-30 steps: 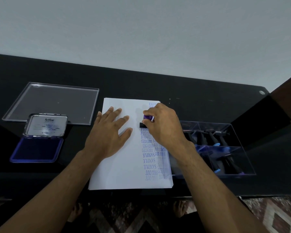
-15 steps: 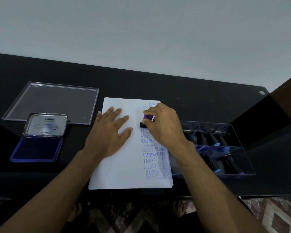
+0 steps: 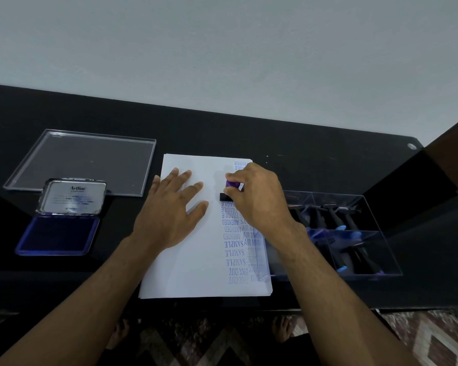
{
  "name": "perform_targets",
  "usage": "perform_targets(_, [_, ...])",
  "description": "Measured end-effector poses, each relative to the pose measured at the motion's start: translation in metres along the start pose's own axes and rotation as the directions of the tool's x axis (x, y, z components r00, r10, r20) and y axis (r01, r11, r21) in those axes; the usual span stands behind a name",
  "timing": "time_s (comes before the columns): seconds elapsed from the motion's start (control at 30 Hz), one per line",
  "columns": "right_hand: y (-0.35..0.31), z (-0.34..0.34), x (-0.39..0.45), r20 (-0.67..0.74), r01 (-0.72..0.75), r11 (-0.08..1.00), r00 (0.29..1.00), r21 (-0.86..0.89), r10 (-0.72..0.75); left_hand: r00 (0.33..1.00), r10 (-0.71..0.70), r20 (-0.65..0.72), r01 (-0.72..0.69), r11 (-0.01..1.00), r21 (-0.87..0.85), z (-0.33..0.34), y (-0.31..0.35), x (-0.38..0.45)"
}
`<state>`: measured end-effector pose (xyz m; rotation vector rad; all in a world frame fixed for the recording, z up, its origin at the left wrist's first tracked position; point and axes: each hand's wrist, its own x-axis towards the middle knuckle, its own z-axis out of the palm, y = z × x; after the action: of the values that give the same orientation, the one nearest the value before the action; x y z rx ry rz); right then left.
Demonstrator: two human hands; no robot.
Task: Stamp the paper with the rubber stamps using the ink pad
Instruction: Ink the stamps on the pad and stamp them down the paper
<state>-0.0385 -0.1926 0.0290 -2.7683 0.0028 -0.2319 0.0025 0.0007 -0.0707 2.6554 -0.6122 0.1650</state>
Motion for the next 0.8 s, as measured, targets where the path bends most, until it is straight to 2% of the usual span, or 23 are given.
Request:
perform_targets(0.53, [0.003, 0.004, 0.001, -0.052, 0.019, 0.999, 0.999, 0.041, -0.017, 1.0, 0.01, -0.005, -0.01, 1.0, 0.005, -0.001, 0.0, -0.001])
perform_targets(0.67, [0.009, -0.001, -0.002, -0.209, -0.07, 0.95, 0.968, 0.304, 0.139, 1.0, 0.014, -0.01, -0.014, 1.0, 0.0, -0.001, -0.001, -0.001])
perform_targets(0.73, [0.012, -0.006, -0.004, -0.267, -0.116, 0.88, 0.927, 0.461, 0.262, 1.0, 0.014, -0.008, -0.014, 1.0, 0.001, 0.0, -0.002, -0.001])
perform_targets(0.8, [0.015, -0.011, -0.005, -0.248, -0.181, 0.78, 0.885, 0.598, 0.395, 1.0, 0.01, -0.002, -0.01, 1.0, 0.002, 0.0, -0.001, -0.001])
